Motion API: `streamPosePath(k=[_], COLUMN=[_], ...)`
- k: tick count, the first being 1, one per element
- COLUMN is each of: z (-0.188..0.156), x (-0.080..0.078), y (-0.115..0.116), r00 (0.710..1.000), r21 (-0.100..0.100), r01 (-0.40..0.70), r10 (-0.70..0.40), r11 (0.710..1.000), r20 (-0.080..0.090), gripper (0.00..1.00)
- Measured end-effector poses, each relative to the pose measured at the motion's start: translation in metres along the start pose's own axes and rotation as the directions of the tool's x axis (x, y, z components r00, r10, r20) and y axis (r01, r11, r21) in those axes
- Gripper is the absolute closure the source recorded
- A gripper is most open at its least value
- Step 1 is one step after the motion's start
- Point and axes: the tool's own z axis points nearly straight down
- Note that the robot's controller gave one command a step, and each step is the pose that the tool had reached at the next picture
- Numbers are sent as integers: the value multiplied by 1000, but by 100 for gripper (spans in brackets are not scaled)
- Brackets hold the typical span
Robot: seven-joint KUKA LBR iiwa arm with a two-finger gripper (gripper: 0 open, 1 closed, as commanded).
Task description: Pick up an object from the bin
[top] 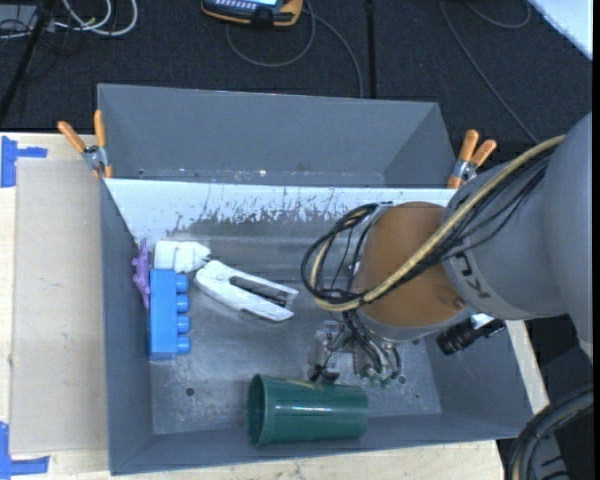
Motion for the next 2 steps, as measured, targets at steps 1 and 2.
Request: streamPosePath(k=[1,2], z=[-85,-85], x=[6,6], y=[-2,-2], r00=[997,997], r21=[-3,-2], r01=[-78,-77], r10=[78,77], r11=[997,997], r20=[10,10], gripper=[0,0])
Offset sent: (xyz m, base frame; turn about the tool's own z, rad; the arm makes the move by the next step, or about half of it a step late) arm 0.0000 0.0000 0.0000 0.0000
